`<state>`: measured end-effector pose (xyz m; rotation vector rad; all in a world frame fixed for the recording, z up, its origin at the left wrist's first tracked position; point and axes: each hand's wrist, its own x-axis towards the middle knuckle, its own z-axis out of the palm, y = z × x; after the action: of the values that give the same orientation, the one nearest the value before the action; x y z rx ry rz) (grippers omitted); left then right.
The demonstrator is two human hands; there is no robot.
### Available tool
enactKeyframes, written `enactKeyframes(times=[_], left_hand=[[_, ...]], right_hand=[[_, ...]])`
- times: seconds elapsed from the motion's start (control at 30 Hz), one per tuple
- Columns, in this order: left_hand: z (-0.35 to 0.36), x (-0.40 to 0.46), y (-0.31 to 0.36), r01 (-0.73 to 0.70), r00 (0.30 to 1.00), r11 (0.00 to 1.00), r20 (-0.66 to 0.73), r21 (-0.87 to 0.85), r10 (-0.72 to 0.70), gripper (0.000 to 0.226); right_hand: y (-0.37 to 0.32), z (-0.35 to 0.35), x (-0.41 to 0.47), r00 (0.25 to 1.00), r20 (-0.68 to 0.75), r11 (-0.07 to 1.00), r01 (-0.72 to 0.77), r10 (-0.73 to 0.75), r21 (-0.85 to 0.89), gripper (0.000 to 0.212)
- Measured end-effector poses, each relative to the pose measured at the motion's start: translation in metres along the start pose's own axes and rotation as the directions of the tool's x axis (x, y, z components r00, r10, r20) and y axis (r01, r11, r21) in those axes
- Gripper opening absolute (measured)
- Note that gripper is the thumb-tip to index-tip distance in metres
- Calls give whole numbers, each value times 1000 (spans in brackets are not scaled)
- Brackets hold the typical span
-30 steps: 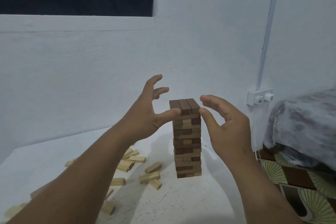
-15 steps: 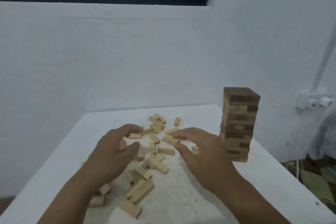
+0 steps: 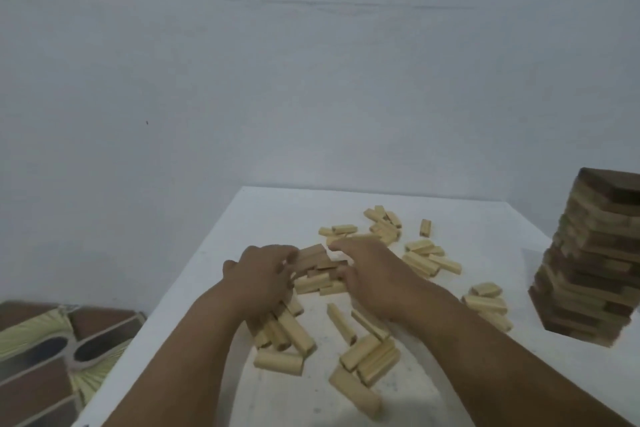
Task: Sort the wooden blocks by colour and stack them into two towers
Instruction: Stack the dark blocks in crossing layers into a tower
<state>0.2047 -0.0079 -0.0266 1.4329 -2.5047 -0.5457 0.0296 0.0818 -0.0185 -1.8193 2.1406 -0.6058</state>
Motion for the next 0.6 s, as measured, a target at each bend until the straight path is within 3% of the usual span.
enactKeyframes(times=[0.17,0.33,0.43,0.6], left_hand=[[6,5,1,10,997,999,-82,-54,-15,25],[12,2,10,25,982,992,-180,-122,-47,14],[12,1,16,9,975,975,-216,-221,-58,10],[13,-2,17,-96,980,904,-198,-417,13,23]], right_hand=[[-3,-8,27,987,154,994,-20,37,-107,35],[-8,-21,29,974,225,997,-21,36,-69,30],[-10,-24,28,969,247,999,-36,30,19,33],[-6,-29,18,971,238,965,-41,-23,258,36]])
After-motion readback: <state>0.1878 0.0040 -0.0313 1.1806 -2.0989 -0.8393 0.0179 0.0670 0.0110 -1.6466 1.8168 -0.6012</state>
